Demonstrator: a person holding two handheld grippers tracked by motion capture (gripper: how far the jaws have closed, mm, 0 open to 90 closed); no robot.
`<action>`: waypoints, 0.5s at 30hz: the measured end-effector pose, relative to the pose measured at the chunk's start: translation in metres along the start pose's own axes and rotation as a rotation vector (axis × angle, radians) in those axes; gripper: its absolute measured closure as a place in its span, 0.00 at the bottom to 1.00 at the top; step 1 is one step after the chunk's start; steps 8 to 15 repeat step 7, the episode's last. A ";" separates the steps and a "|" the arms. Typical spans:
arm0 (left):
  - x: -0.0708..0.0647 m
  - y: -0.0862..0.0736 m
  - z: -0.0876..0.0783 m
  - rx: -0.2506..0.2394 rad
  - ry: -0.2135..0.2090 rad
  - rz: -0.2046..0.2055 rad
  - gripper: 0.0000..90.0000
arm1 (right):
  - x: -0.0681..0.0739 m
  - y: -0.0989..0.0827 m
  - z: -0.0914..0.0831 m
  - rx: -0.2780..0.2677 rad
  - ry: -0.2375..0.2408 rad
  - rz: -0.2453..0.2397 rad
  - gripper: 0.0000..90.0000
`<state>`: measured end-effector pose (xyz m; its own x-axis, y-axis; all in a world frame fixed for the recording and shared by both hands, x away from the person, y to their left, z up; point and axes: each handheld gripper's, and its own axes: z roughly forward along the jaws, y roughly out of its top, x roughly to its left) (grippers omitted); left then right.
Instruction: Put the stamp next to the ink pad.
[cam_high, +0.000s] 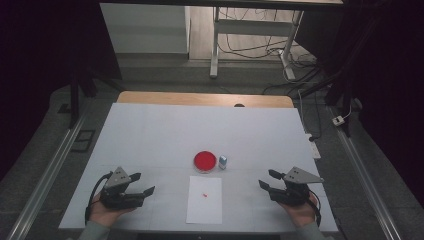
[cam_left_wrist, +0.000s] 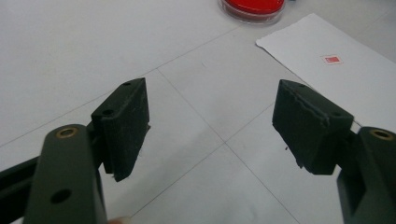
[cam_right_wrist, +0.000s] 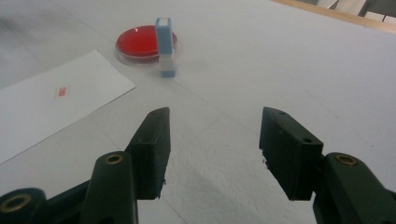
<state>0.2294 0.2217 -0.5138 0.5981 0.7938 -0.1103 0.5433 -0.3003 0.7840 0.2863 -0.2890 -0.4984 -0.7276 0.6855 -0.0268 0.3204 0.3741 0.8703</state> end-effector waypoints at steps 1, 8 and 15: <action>0.000 0.000 0.000 0.000 0.001 -0.001 0.31 | 0.000 -0.001 -0.001 0.005 0.001 -0.001 0.48; 0.000 0.000 0.000 -0.001 0.000 0.000 0.31 | 0.000 -0.001 0.000 0.004 0.002 -0.015 0.48; 0.000 0.000 0.000 -0.001 0.000 0.000 0.31 | 0.000 -0.001 0.000 0.004 0.002 -0.015 0.48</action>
